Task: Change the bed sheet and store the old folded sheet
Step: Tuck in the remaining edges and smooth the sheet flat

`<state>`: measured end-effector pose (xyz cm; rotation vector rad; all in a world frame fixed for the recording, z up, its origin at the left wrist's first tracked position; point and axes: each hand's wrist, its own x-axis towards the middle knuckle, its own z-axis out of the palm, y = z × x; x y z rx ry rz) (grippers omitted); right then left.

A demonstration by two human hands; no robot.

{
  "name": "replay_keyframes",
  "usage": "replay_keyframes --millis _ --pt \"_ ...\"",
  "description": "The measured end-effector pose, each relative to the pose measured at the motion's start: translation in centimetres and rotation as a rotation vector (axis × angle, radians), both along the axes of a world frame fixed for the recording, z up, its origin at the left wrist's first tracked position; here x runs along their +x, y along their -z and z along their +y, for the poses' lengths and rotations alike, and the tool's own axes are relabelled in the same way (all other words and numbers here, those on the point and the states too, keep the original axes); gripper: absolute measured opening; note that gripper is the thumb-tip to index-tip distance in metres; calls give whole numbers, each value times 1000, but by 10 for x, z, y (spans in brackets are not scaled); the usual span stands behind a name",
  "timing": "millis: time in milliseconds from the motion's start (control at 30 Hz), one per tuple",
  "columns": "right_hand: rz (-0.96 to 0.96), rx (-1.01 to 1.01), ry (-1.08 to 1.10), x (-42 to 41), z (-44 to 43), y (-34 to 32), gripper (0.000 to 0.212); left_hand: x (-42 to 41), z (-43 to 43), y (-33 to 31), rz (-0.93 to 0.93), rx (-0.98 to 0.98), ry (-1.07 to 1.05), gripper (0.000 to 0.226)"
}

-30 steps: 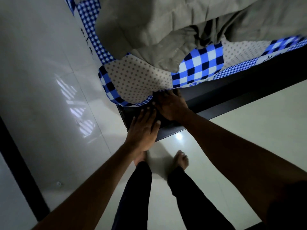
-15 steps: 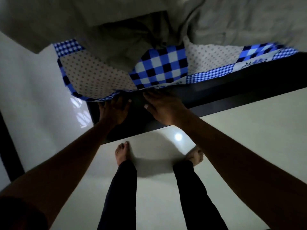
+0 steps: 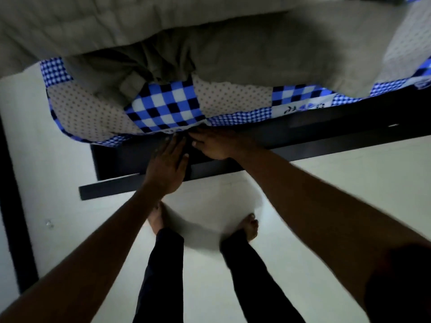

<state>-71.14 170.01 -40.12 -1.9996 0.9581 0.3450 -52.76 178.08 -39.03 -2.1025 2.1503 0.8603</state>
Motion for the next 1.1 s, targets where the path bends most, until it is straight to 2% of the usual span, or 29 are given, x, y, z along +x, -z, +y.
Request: replay_keyframes --millis 100,167,233,300,367,433,500,600,667,733,800,900,1000,1100 --pt "-23 -73 100 -45 24 -10 49 -10 -11 24 -167 151 -24 81" --pt "-12 -140 250 -84 40 -8 50 -22 -27 25 -271 289 8 75" --pt "88 -224 306 -124 37 1 50 -43 -33 27 -303 377 16 61" --pt "165 -228 333 -148 16 4 53 -68 -30 22 -216 347 -103 59" --pt "140 -201 372 -162 -8 4 53 -106 -32 7 -74 212 -186 67" --pt "133 -274 319 -171 -26 4 46 -147 -35 -2 0 132 -146 75" --pt "95 -191 251 -184 -33 1 41 -185 -37 -9 13 119 -93 79" --pt "111 -73 158 -224 -23 -9 42 -238 -50 -18 106 126 -92 68" --pt "109 -85 229 -266 -11 -16 39 -277 -54 -23 162 132 -93 62" --pt "30 -140 394 -319 -4 -25 39 -320 -56 -22 220 111 -44 55" --pt "-46 -284 526 -373 -4 -31 39 -361 -61 -21 303 124 -34 55" --pt "34 -384 570 -460 -29 -30 34 -429 -82 -17 393 196 -10 61" --pt "69 -361 371 -517 -63 -17 40 -485 -103 -20 381 251 82 66" --pt "184 -386 167 -542 -99 -6 48 -533 -125 -18 414 312 59 64"
